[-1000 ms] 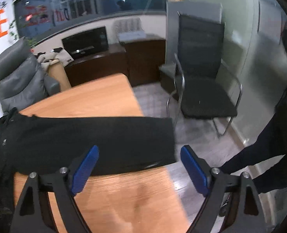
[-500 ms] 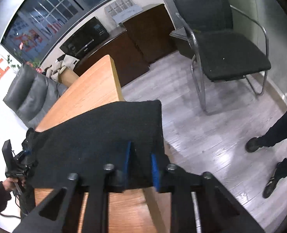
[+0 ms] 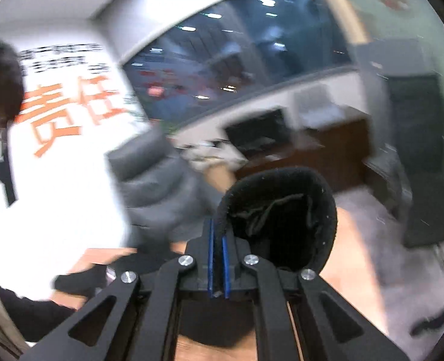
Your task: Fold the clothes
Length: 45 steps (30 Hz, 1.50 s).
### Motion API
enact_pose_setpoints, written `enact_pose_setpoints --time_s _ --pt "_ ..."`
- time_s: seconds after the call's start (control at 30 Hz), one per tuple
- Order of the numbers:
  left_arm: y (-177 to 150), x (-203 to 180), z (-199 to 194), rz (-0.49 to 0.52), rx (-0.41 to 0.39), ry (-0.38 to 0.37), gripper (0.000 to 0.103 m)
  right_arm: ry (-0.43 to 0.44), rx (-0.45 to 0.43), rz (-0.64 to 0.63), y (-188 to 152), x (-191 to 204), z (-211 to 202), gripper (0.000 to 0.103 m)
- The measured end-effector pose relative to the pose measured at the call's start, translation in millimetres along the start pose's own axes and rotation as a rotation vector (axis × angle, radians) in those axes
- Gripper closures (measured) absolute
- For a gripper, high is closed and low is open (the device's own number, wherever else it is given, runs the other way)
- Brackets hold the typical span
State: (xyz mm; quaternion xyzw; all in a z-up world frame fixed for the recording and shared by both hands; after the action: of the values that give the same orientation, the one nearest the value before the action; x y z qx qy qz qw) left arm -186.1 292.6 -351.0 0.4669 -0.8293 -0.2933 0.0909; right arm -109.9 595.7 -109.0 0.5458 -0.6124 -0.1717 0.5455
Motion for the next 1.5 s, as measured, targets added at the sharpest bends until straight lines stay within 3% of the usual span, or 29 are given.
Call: enact_pose_setpoints --time_s 0.13,0.23,0.5,0.7,0.87,1.13,1.17,1.23,1.27,1.3,1.4,1.5 --pt "-54 44 -69 -0.079 -0.034 0.036 0.000 0.179 0.006 -0.077 10 114 47 0.099" --pt "-83 77 -118 -0.126 -0.069 0.067 0.000 0.289 0.045 -0.135 -2 195 94 0.099" --pt "-140 179 -191 -0.181 -0.114 0.175 0.000 0.359 0.297 -0.226 -139 308 258 0.099" --pt "-172 214 -206 -0.222 -0.125 0.204 0.000 0.399 0.494 -0.291 -245 388 381 0.098" --pt "-181 223 -215 -0.221 -0.139 0.212 0.000 0.397 0.586 -0.315 -297 393 407 0.098" --pt "-166 239 -219 -0.267 -0.173 0.238 0.000 0.379 0.719 -0.352 -373 390 436 0.096" --pt "-162 239 -219 -0.269 -0.176 0.240 0.000 0.361 0.719 -0.367 -376 387 435 0.089" --pt "-149 234 -220 -0.249 -0.197 0.225 0.000 0.357 0.666 -0.379 -361 382 414 0.059" --pt "-140 230 -221 -0.233 -0.212 0.212 0.000 0.358 0.633 -0.379 -352 378 400 0.037" --pt "-131 225 -221 -0.215 -0.226 0.199 0.000 0.369 0.591 -0.366 -340 371 382 0.024" --pt "-96 196 -219 -0.120 -0.282 0.131 0.000 0.393 0.457 -0.313 -294 337 318 0.008" --pt "-69 175 -193 -0.056 -0.289 0.047 0.000 0.261 0.388 -0.343 -264 275 267 0.007"
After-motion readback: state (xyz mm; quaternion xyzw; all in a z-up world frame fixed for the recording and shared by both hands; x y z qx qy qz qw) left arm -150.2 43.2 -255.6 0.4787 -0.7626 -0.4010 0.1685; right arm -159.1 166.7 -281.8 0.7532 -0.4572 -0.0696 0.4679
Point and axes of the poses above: each gripper's, at about its wrist camera, not at the fingertips, and z roughly the way its jaws point, x to its left, y to its top, the point moved 6 cm from there along z, roughly the way its jaws point, and after that the axes turned 4 degrees about z, right-handed, at the moved point
